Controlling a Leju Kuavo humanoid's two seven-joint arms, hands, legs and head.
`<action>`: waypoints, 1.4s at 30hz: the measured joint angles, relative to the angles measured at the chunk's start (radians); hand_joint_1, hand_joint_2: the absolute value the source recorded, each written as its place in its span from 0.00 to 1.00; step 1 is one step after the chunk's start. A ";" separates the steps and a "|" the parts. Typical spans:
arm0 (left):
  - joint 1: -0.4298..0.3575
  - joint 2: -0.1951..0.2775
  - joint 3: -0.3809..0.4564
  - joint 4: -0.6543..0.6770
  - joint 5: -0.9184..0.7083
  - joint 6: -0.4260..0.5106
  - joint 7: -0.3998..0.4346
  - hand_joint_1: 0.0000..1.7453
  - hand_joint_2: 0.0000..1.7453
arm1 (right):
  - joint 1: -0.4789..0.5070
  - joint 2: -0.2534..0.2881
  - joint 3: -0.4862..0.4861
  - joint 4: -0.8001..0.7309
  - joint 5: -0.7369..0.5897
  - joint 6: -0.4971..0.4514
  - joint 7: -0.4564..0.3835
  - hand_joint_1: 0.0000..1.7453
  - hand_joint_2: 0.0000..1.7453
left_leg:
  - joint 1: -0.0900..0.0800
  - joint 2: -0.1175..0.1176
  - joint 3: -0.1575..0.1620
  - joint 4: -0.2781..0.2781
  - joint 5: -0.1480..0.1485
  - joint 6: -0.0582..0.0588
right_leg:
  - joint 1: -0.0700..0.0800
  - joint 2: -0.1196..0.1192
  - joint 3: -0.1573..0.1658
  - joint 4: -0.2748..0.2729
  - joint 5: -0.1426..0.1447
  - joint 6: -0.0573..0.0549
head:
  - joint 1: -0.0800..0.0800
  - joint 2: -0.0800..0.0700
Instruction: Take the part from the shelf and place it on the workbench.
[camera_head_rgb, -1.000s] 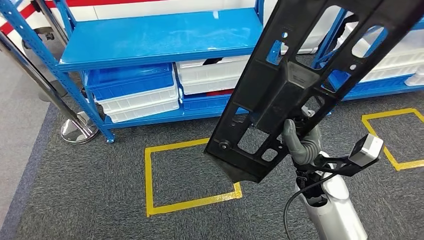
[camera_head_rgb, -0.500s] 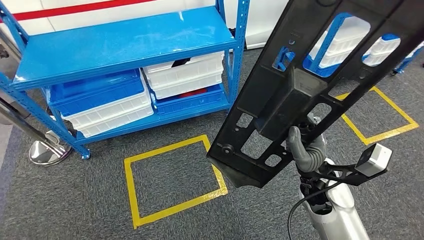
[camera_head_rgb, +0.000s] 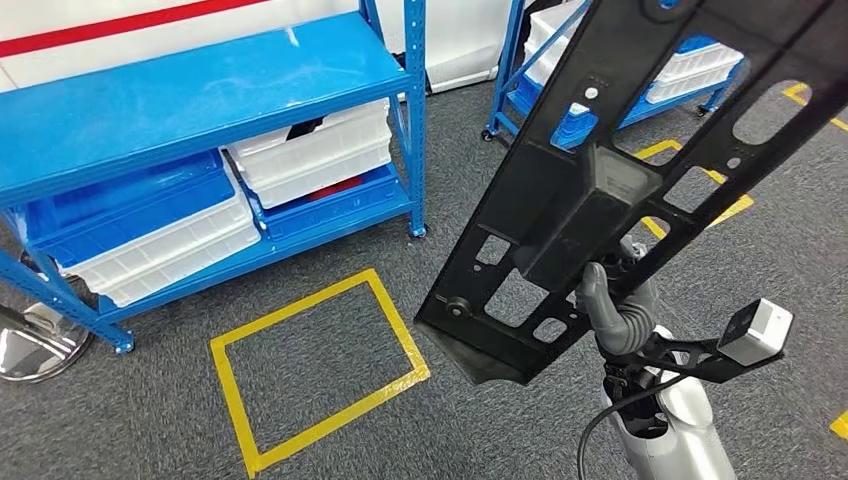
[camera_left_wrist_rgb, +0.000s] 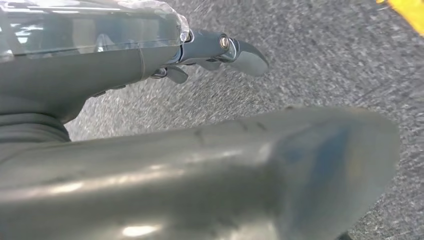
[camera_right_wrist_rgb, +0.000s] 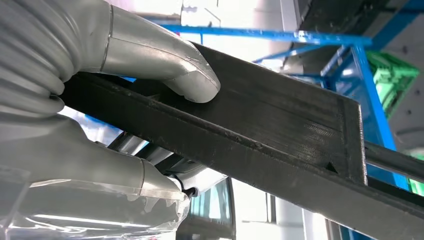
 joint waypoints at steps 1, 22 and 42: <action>0.000 0.000 0.000 0.000 -0.001 0.001 0.000 0.00 0.00 | 0.005 0.001 -0.002 -0.002 0.001 0.000 -0.002 1.00 1.00 | -0.002 0.007 0.001 0.000 -0.001 -0.005 | 0.002 0.010 -0.002 0.000 0.004 -0.006 | 0.000 0.000; -0.001 0.000 -0.003 0.000 -0.006 0.001 0.002 0.00 0.00 | 0.038 0.018 -0.023 -0.033 0.017 0.003 -0.004 1.00 1.00 | 0.016 -0.089 0.015 -0.015 0.000 0.018 | -0.009 0.091 -0.112 0.154 -0.050 0.016 | 0.000 0.000; 0.004 0.002 -0.004 0.000 -0.015 0.008 0.004 0.00 0.00 | 0.086 0.026 -0.047 -0.066 0.034 -0.020 -0.020 1.00 1.00 | 0.008 -0.087 -0.077 0.207 -0.094 -0.025 | 0.005 0.128 -0.009 -0.009 0.017 -0.046 | 0.000 0.000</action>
